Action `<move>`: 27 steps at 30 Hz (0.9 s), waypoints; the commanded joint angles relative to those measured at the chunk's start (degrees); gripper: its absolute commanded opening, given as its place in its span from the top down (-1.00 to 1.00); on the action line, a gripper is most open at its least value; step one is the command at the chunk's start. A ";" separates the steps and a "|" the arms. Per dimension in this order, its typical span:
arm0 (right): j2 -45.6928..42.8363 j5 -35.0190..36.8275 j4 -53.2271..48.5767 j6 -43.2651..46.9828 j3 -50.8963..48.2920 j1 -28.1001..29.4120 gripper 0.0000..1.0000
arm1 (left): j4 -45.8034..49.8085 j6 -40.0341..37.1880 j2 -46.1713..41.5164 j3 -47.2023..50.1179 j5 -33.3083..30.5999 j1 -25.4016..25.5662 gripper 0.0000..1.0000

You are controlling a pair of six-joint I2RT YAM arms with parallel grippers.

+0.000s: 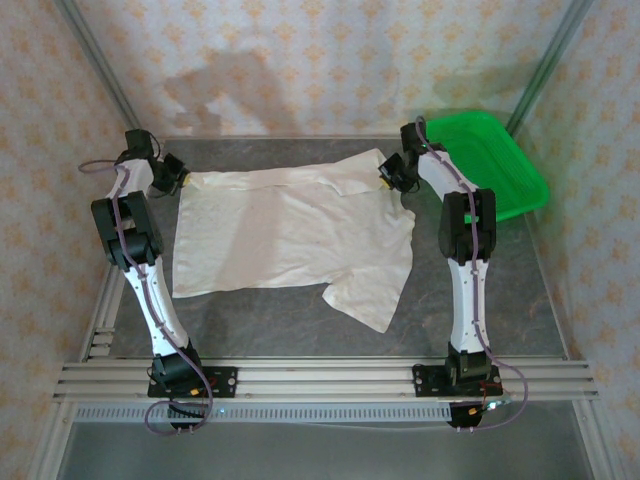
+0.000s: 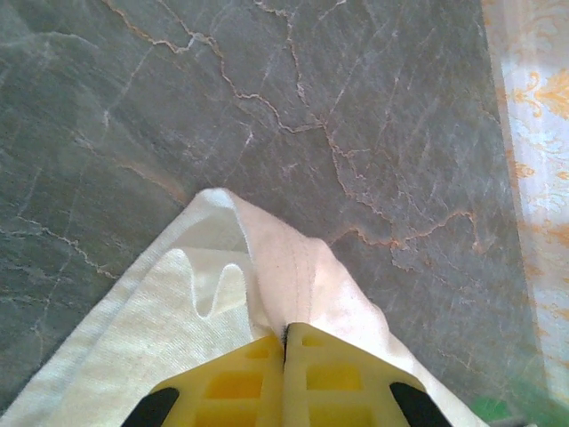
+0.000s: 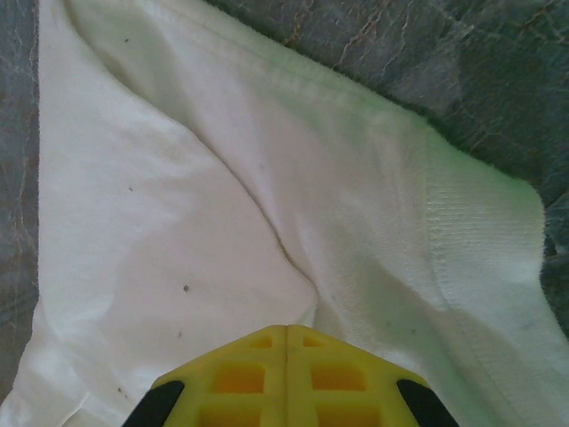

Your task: Fold and stack the t-shirts

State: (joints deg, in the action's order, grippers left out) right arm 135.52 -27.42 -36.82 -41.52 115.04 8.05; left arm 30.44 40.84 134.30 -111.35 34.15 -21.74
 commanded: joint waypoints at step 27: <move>-13.94 -0.79 0.87 -1.97 -7.75 -0.50 1.00 | 8.85 -7.35 -5.66 -2.74 3.55 -0.92 1.00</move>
State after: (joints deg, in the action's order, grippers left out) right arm 125.23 -28.47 -36.18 -42.85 108.09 7.92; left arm 37.10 35.42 132.81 -114.59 36.42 -21.87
